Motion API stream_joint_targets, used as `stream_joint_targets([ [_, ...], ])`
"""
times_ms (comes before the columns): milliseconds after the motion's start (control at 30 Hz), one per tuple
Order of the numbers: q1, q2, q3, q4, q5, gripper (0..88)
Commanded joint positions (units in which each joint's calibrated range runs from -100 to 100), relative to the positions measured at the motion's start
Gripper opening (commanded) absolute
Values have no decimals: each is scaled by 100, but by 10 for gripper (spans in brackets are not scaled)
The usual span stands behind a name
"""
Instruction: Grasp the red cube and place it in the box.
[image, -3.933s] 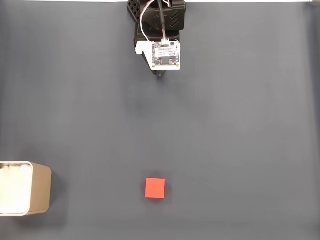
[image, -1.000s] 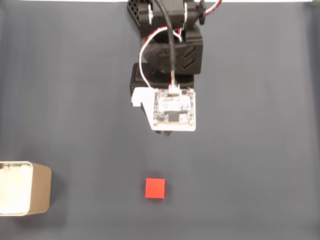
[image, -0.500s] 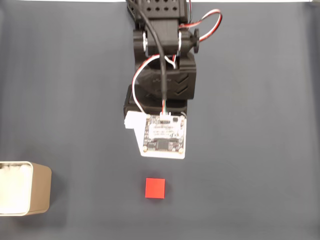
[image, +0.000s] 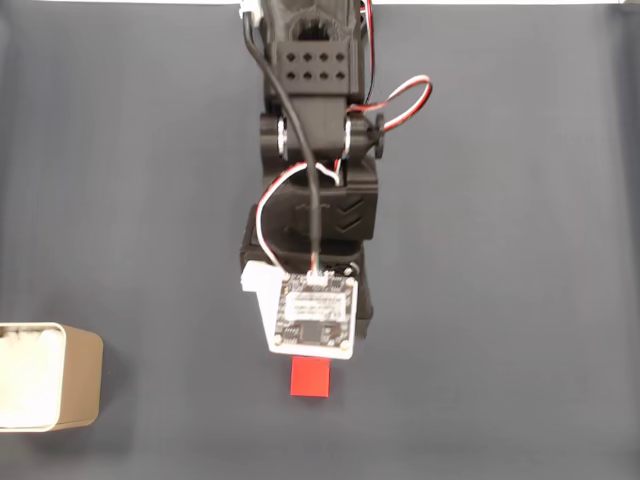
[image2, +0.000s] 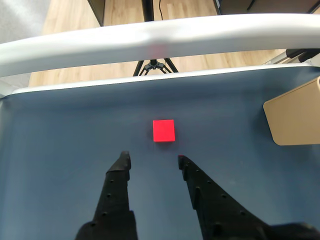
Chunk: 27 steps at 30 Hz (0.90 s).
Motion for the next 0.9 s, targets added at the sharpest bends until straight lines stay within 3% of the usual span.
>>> stream_joint_targets([
  [0,95,31,-258,-237,73,240],
  [867,223,854,-195,-1302,181,313],
])
